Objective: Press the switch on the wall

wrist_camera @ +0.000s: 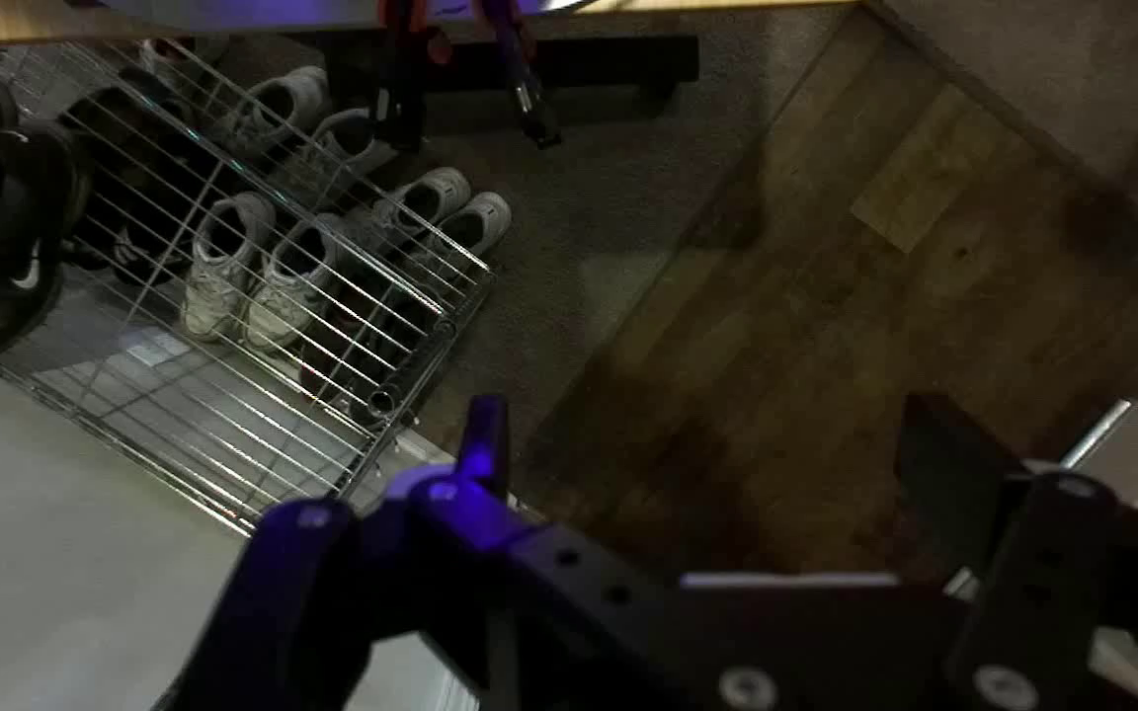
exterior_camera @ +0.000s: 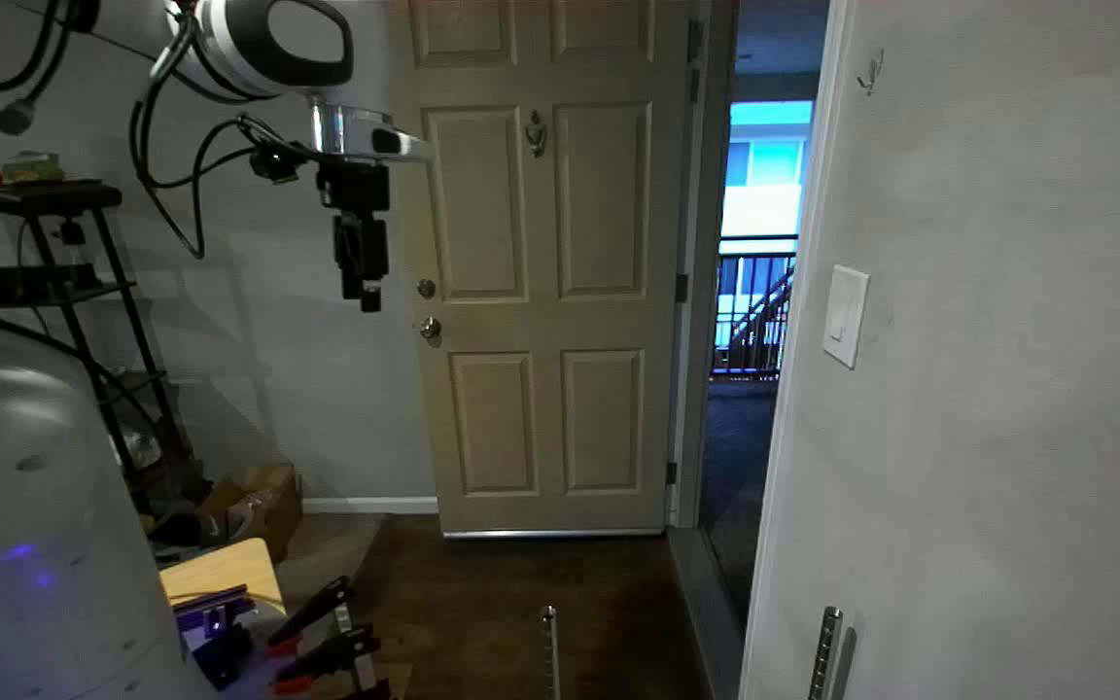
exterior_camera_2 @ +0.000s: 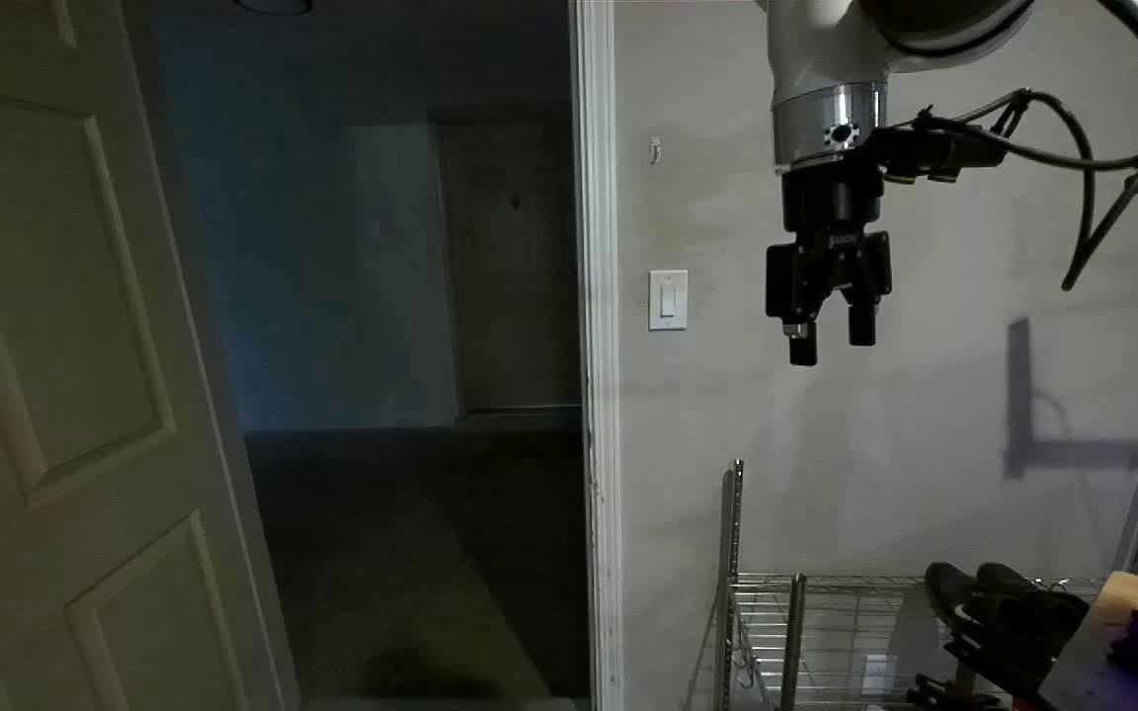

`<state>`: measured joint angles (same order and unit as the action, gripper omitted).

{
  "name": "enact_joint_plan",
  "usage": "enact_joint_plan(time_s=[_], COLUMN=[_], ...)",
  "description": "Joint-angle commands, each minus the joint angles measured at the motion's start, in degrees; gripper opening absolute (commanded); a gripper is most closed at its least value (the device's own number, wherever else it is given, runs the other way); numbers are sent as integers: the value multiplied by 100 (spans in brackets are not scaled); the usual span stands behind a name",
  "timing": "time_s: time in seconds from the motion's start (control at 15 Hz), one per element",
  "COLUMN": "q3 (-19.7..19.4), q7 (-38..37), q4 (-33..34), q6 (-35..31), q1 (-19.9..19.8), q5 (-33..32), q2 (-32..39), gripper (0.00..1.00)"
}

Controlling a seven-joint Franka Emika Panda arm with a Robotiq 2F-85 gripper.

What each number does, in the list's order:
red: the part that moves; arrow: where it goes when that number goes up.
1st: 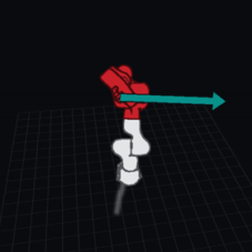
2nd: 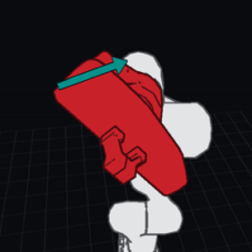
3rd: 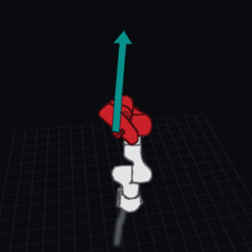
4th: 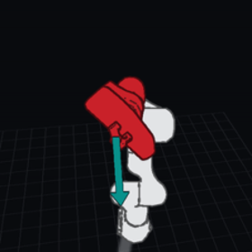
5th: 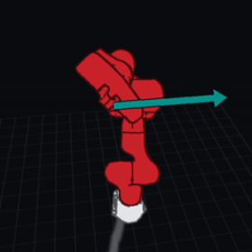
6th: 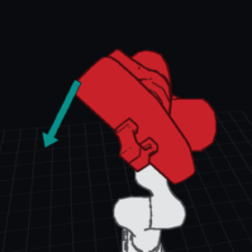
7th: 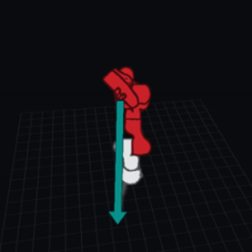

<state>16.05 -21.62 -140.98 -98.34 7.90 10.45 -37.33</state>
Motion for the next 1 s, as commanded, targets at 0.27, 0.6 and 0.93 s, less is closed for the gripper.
enact_joint_plan(time_s=[0.27, 0.6, 0.93], q3=[-7, -7, -11], q7=[-2, -2, -153], q4=[9, 9, -53], q6=[10, 10, -321], q1=[5, 5, -265], q5=[-5, -5, -313], q2=[4, 4, 139], gripper=[100, 100, 100])
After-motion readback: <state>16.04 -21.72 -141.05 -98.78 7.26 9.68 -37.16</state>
